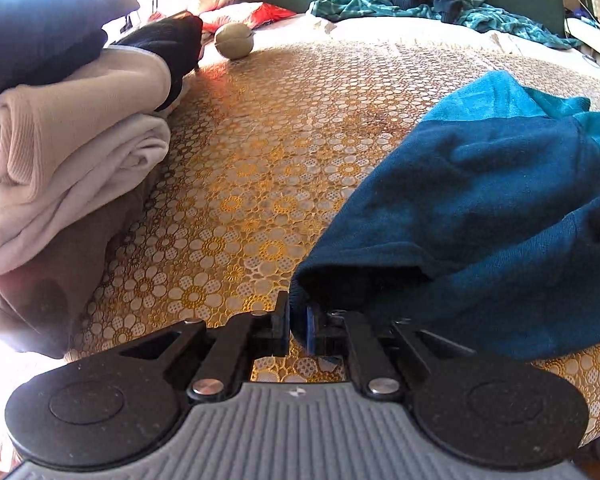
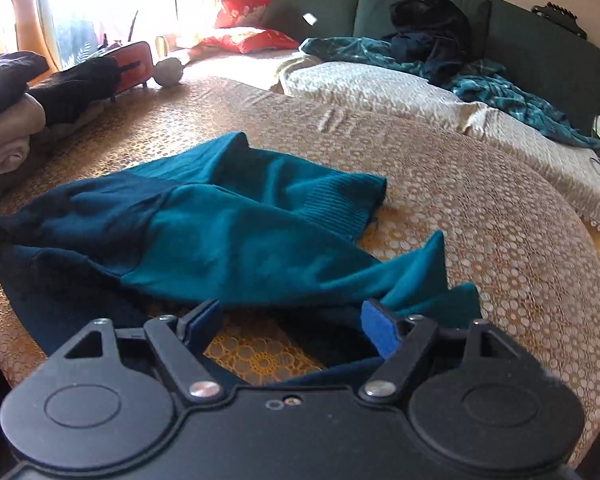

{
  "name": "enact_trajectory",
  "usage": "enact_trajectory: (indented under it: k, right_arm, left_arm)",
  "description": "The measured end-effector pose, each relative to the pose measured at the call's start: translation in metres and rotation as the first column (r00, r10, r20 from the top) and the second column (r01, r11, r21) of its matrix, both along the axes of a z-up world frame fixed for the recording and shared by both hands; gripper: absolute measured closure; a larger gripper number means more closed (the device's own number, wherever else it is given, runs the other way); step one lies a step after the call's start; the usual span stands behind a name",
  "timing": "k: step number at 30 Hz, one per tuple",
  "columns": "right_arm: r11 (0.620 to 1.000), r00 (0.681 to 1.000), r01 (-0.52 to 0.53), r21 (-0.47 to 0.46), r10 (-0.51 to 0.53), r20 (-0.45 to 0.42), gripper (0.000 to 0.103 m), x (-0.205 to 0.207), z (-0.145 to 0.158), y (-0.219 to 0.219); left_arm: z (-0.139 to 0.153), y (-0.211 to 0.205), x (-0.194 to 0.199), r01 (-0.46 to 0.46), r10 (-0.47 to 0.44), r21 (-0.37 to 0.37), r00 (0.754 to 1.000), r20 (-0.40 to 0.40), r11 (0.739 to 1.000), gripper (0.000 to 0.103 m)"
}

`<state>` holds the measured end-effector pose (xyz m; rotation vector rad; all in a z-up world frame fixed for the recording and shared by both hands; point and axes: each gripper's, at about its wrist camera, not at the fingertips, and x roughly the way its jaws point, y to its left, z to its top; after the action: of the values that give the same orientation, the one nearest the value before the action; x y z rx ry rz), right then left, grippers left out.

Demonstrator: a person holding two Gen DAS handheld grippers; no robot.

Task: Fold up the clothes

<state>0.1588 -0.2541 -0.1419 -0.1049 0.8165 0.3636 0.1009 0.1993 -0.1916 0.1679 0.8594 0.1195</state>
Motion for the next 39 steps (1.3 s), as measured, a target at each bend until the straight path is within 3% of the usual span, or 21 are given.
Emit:
enact_trajectory:
  k: [5, 11, 18, 22, 24, 26, 29, 31, 36, 39]
  right_arm:
    - [0.994, 0.994, 0.105, 0.011, -0.105, 0.012, 0.000, 0.007, -0.003, -0.019]
    - [0.996, 0.995, 0.090, 0.003, -0.090, 0.036, 0.000, 0.012, 0.002, -0.017]
    - [0.997, 0.996, 0.080, -0.015, -0.079, 0.045, 0.000, 0.007, 0.004, -0.017]
    - [0.996, 0.995, 0.088, 0.012, -0.089, 0.045, 0.000, 0.003, 0.007, -0.020]
    - [0.997, 0.997, 0.071, 0.036, -0.073, 0.041, 0.000, 0.001, 0.009, -0.021]
    - [0.998, 0.998, 0.052, 0.045, -0.054, 0.036, 0.000, 0.000, 0.009, -0.018]
    - [0.995, 1.000, 0.030, 0.093, -0.030, 0.008, 0.000, -0.002, 0.005, -0.011]
    - [0.994, 1.000, 0.012, 0.107, -0.011, -0.010, 0.000, -0.003, -0.001, -0.001]
    - [0.997, 0.999, -0.045, 0.069, 0.046, -0.010, 0.000, -0.008, -0.014, 0.024]
    - [0.997, 0.999, -0.041, 0.065, 0.041, -0.004, 0.000, -0.007, -0.018, 0.031]
  left_arm:
    - [-0.003, -0.001, 0.003, -0.010, 0.010, -0.001, 1.000, -0.006, 1.000, 0.097]
    - [0.001, 0.000, -0.002, -0.007, 0.007, -0.010, 1.000, -0.002, 1.000, 0.095]
    - [0.006, 0.008, -0.030, 0.019, -0.019, 0.036, 1.000, -0.005, 0.999, 0.087]
    - [0.013, 0.016, -0.044, -0.002, 0.001, 0.037, 1.000, 0.027, 0.999, 0.087]
    - [0.019, 0.011, -0.042, 0.045, -0.047, 0.034, 0.997, 0.065, 0.998, 0.087]
    - [0.025, -0.005, -0.035, 0.115, -0.121, 0.053, 0.987, 0.111, 0.992, 0.085]
    - [0.031, -0.034, -0.018, 0.226, -0.232, 0.054, 0.955, 0.185, 0.973, 0.070]
    - [0.033, -0.054, -0.005, 0.275, -0.276, 0.037, 0.933, 0.230, 0.961, 0.039]
    - [0.031, -0.111, 0.016, 0.383, -0.381, 0.051, 0.876, 0.297, 0.922, 0.037]
    - [0.025, -0.138, 0.026, 0.433, -0.424, 0.036, 0.857, 0.294, 0.901, 0.036]
